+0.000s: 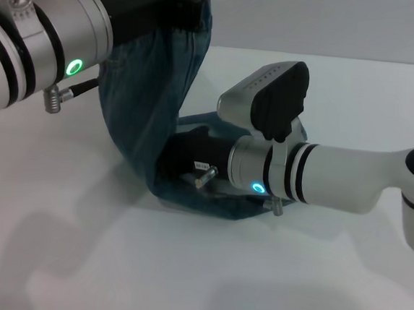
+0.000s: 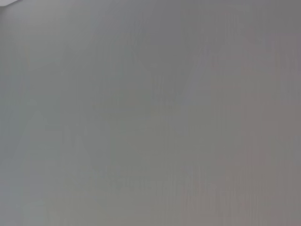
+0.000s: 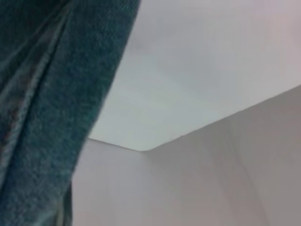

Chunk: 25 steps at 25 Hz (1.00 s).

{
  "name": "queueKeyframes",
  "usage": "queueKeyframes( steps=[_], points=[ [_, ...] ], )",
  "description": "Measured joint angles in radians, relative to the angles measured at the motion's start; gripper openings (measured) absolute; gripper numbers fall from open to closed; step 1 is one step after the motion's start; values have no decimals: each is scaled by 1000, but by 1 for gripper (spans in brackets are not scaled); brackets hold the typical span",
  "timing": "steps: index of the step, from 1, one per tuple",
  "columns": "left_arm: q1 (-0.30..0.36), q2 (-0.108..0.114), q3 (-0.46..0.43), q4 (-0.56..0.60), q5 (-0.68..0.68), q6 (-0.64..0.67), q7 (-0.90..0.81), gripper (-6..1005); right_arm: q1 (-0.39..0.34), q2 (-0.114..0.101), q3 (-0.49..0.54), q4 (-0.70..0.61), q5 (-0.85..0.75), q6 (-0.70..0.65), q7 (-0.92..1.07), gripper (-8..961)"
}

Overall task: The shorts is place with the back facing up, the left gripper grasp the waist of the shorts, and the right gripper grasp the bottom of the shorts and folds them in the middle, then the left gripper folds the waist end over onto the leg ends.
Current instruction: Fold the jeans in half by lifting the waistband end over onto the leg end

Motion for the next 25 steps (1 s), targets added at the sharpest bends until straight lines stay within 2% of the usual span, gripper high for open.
queueKeyframes(
  steps=[5,7,9,13,17,22,25],
  points=[
    [11,0,0,8,-5,0,11,24,-63,-9,34,5,-5,-50,-4,0],
    [19,0,6,10,-10,0,16,22,-121,-17,107,13,-23,-48,-12,0],
    [22,0,7,10,-10,0,17,22,-144,-20,140,20,-38,-44,-15,0],
    [25,0,18,16,-25,4,23,21,-217,-18,267,68,-141,-51,-16,-1],
    [17,0,66,62,-40,48,27,22,-256,-20,340,84,-173,-54,-17,0],
    [-3,0,132,130,-58,130,28,22,-341,-20,511,124,-285,-53,-17,-1],
    [-11,0,162,161,-59,170,29,21,-361,-21,545,133,-296,-49,-18,-1]
  ],
)
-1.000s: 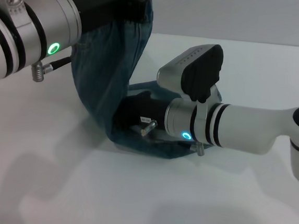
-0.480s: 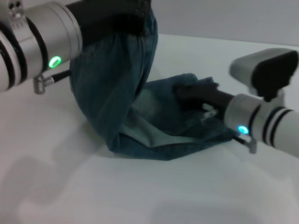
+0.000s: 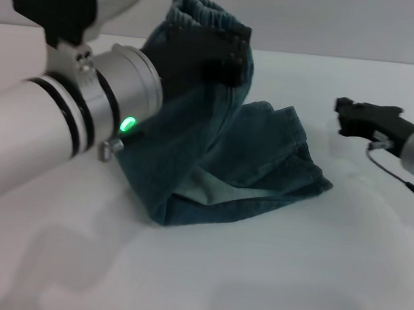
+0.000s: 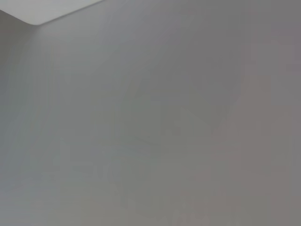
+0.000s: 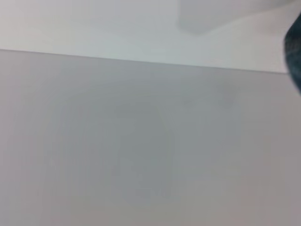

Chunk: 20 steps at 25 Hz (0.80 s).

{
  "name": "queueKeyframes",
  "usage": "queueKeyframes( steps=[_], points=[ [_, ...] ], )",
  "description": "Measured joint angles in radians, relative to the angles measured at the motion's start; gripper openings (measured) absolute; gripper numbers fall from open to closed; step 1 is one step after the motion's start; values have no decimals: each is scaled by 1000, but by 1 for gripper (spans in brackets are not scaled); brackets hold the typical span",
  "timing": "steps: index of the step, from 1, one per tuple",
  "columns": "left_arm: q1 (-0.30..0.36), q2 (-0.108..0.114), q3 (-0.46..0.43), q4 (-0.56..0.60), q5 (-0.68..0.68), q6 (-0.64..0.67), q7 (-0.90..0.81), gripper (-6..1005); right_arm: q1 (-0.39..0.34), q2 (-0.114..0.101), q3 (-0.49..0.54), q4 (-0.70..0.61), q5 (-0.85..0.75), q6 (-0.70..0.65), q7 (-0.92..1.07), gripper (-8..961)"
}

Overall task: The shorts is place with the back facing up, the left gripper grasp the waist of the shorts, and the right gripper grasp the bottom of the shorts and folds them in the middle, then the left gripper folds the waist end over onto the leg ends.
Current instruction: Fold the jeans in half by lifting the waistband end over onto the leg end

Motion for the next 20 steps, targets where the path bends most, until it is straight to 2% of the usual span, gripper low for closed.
queueKeyframes(
  steps=[8,11,12,13,18,20],
  points=[
    [-36,-2,141,133,-2,186,-3,28,-98,0,98,89,-41,9,-1,0],
    [-70,-5,217,258,-3,344,-17,33,-129,-1,119,119,-43,32,-1,0],
    [-103,-6,284,354,-4,496,-24,35,-147,-1,127,138,-43,44,-1,0],
    [-103,-6,284,354,-4,496,-24,37,-147,-1,127,138,-43,44,-1,0],
    [-189,-16,428,604,-4,816,-145,46,-171,-2,136,161,-44,65,-1,-1],
    [-212,-15,454,670,-4,894,-204,114,-169,-2,136,151,-45,71,-1,-1]
  ],
)
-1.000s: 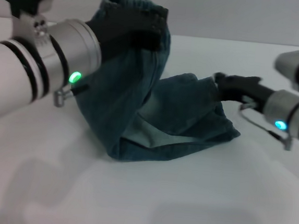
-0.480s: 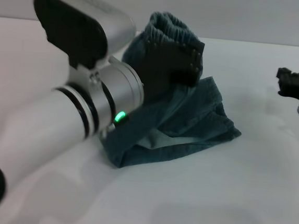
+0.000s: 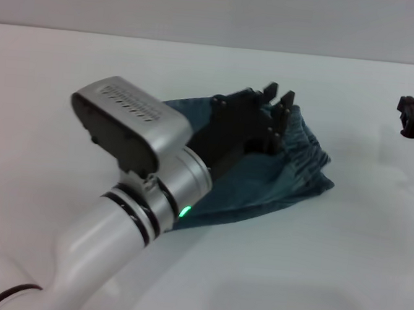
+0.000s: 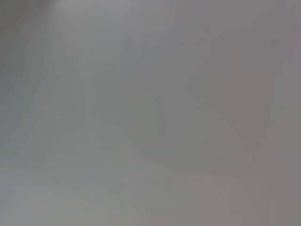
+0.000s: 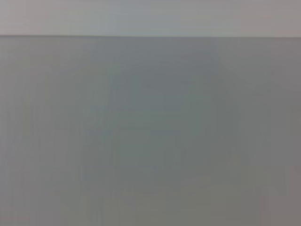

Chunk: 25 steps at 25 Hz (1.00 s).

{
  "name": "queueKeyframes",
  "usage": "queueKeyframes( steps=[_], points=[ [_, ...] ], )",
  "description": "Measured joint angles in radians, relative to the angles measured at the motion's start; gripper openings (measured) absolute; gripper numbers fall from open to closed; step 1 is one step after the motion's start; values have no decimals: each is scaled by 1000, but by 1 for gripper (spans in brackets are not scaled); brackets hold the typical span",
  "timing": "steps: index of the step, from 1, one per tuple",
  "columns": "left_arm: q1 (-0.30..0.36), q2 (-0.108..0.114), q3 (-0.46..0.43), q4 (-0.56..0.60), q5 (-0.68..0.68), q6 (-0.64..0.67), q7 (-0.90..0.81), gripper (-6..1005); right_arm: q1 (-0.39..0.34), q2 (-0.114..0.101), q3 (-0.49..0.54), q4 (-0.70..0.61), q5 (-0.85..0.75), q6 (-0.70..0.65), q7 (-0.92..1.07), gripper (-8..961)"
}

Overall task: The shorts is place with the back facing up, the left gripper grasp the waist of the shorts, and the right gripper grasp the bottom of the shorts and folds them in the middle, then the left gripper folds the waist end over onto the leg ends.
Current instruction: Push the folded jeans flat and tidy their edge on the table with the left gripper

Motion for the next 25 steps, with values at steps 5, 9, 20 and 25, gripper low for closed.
queueKeyframes(
  steps=[5,9,20,25],
  points=[
    [-19,7,42,116,15,195,-73,274,5,2,-1,-21,-1,23,0,-1],
    [26,11,50,140,59,289,-69,366,-7,3,1,-18,-1,59,-23,0],
    [97,11,37,273,100,484,-84,643,-40,12,-28,-92,418,318,-636,-1],
    [81,8,72,353,103,554,-91,480,-24,14,-91,-244,560,478,-898,-1]
  ],
)
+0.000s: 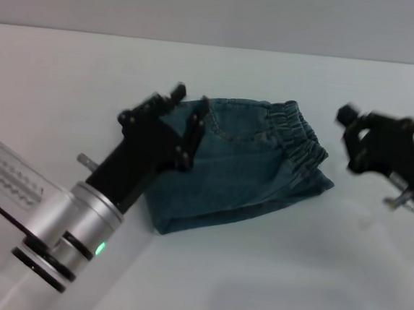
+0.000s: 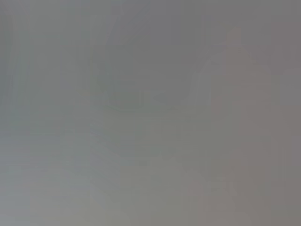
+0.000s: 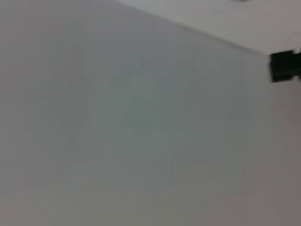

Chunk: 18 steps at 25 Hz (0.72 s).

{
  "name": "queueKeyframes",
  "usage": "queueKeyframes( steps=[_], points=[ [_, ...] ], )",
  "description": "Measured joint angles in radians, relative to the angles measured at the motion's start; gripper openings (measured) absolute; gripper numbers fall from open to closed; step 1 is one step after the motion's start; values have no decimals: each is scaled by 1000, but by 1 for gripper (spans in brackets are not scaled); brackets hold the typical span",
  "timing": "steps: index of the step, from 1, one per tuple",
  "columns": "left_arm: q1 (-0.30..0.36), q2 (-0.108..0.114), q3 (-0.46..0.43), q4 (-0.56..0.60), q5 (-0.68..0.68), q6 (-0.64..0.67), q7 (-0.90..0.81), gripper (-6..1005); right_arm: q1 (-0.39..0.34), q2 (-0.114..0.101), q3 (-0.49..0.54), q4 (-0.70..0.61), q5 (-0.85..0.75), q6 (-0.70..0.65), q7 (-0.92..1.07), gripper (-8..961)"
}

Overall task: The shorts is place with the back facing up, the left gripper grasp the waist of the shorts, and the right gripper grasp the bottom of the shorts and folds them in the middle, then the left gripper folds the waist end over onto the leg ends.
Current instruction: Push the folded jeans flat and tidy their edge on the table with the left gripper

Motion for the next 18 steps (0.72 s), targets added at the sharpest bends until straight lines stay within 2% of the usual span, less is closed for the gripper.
queueKeyframes(
  steps=[3,8,18],
  points=[
    [-27,-2,52,62,12,5,-7,334,3,5,-22,-64,13,22,-40,0],
    [-57,-4,151,121,15,-14,-41,232,-5,2,-51,-122,66,37,-46,0],
    [-89,-6,222,188,15,-46,-126,20,-23,3,-48,-127,74,97,-48,-1]
  ],
)
